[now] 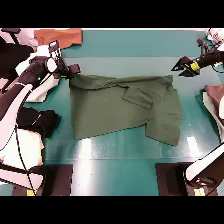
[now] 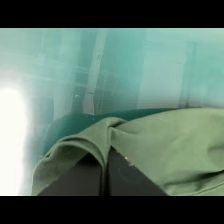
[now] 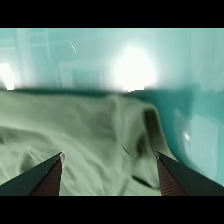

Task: Fold the shirts.

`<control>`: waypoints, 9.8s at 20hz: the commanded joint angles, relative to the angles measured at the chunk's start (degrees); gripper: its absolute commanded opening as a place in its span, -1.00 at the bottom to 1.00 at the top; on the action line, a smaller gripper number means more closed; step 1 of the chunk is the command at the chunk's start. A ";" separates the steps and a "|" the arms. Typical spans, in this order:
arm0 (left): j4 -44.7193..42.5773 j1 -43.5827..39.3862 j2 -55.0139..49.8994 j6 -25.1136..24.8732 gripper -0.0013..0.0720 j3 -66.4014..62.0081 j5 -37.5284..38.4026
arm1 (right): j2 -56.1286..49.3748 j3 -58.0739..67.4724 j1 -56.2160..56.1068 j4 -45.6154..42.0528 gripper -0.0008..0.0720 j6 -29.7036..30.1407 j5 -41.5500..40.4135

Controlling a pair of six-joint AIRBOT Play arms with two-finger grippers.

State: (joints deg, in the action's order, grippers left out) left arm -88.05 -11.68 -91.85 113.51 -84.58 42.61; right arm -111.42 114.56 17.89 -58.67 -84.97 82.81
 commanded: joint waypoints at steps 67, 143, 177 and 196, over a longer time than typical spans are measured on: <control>34.36 -0.11 36.70 -25.20 1.00 48.46 14.73 | 48.22 -68.87 13.81 4.85 0.72 14.60 -9.16; 32.17 -0.04 45.53 -8.57 -0.90 43.52 -8.02 | 73.81 -62.16 12.66 5.16 -0.93 -6.01 -8.55; 26.62 2.21 9.94 -10.49 -0.90 26.67 -20.35 | 24.44 -40.44 -3.06 7.45 -0.93 6.45 -20.92; 21.11 2.01 7.80 -24.74 0.22 4.17 -0.81 | 28.26 -37.27 5.95 -8.11 0.95 7.23 -13.14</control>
State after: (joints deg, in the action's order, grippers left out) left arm -65.73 -9.47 -84.09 93.41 -74.65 33.52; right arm -86.59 79.66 20.82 -64.10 -78.02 68.53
